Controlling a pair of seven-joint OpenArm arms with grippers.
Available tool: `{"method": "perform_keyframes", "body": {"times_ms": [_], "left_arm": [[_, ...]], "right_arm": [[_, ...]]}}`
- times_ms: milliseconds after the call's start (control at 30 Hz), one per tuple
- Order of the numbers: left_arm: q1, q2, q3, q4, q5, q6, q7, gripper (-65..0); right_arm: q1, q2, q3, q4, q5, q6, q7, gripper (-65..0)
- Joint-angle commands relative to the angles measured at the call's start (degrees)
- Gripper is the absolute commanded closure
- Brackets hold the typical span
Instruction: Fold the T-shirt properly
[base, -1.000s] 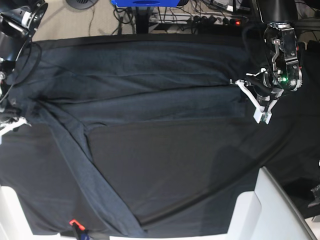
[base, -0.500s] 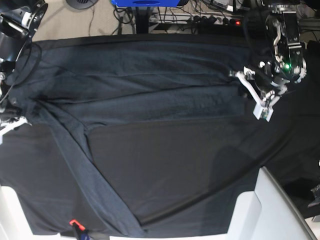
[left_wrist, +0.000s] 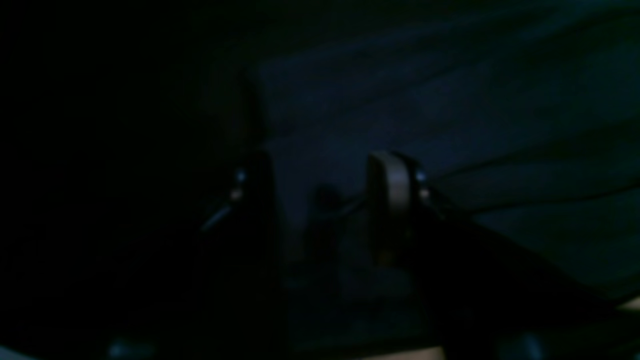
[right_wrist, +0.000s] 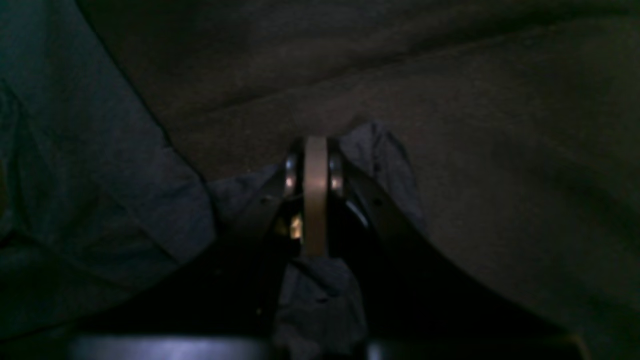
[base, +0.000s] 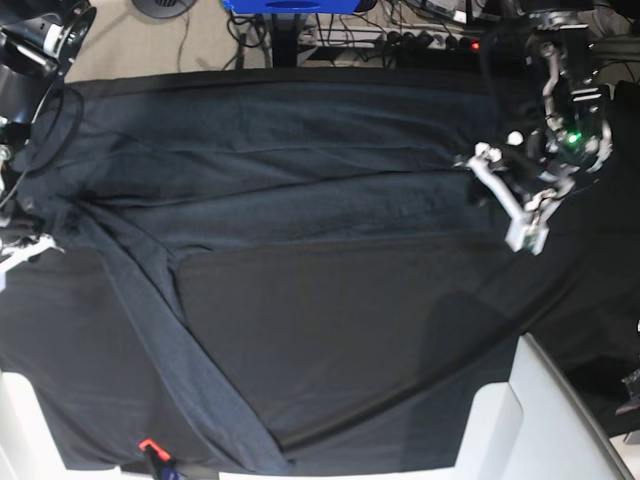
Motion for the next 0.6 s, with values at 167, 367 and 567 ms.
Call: {"method": "perform_keyframes", "body": {"times_ms": [167, 367, 567], "left_arm": [[-4.27, 0.45, -0.31, -8.21, 0.29, 0.01, -1.28, 0.0], [-5.5, 0.45, -0.04, -15.16, 0.29, 0.1, -6.12, 0.0], [-5.77, 0.19, -0.13, -19.82, 0.38, 0.1, -7.0, 0.0]], "right_arm": [[-0.21, 1.11, -2.75, 1.39, 0.54, 2.68, 1.11, 0.0], [-0.21, 1.29, -5.74, 1.12, 0.45, 3.38, 1.11, 0.0], [1.29, 1.73, -5.48, -3.62, 0.45, 3.29, 1.37, 0.0]]}}
